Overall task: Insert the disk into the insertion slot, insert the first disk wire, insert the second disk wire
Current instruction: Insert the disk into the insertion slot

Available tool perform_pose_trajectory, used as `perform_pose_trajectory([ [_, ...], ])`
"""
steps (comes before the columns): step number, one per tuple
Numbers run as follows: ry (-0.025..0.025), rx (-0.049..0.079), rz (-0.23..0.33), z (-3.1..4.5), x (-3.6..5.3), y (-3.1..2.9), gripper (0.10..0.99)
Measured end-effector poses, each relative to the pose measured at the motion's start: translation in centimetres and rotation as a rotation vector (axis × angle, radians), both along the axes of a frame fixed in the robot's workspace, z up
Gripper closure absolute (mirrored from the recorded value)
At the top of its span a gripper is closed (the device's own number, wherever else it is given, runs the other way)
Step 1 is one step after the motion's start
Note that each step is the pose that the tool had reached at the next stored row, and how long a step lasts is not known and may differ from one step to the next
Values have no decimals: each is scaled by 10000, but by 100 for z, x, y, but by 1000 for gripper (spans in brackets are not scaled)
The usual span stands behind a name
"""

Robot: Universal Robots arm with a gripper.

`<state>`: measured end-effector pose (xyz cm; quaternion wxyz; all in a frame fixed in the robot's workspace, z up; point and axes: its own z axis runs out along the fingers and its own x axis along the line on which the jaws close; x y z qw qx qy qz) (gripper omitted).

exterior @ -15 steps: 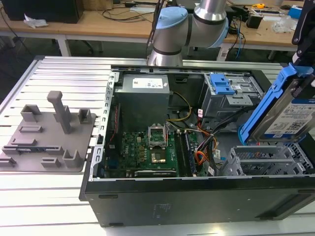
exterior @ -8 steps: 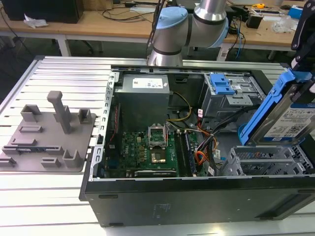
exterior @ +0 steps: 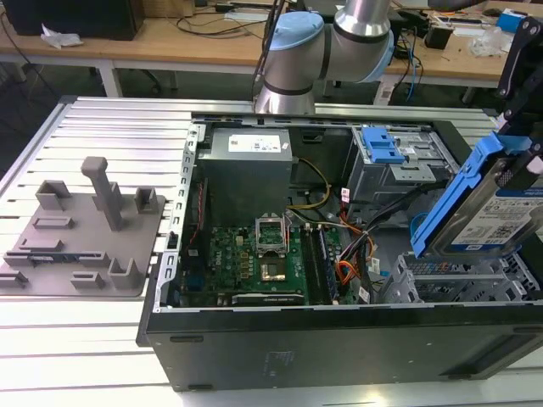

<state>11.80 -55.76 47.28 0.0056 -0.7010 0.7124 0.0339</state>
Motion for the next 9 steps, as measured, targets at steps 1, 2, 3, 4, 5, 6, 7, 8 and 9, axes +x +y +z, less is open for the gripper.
perform_pose_trajectory([
  [1,0,-3,0,-14,0,-4,722],
  [2,0,-2,0,-24,0,-6,722],
  [3,1,-1,0,-32,0,-7,722],
  [4,2,-1,1,-42,0,-7,722],
  [5,3,-3,0,-42,0,-8,722],
  [6,3,-3,0,-42,0,-8,722],
  [7,3,-3,0,-43,0,-8,722],
  [8,2,-2,0,-44,0,-7,722],
  [9,3,-2,0,-44,0,-8,722],
])
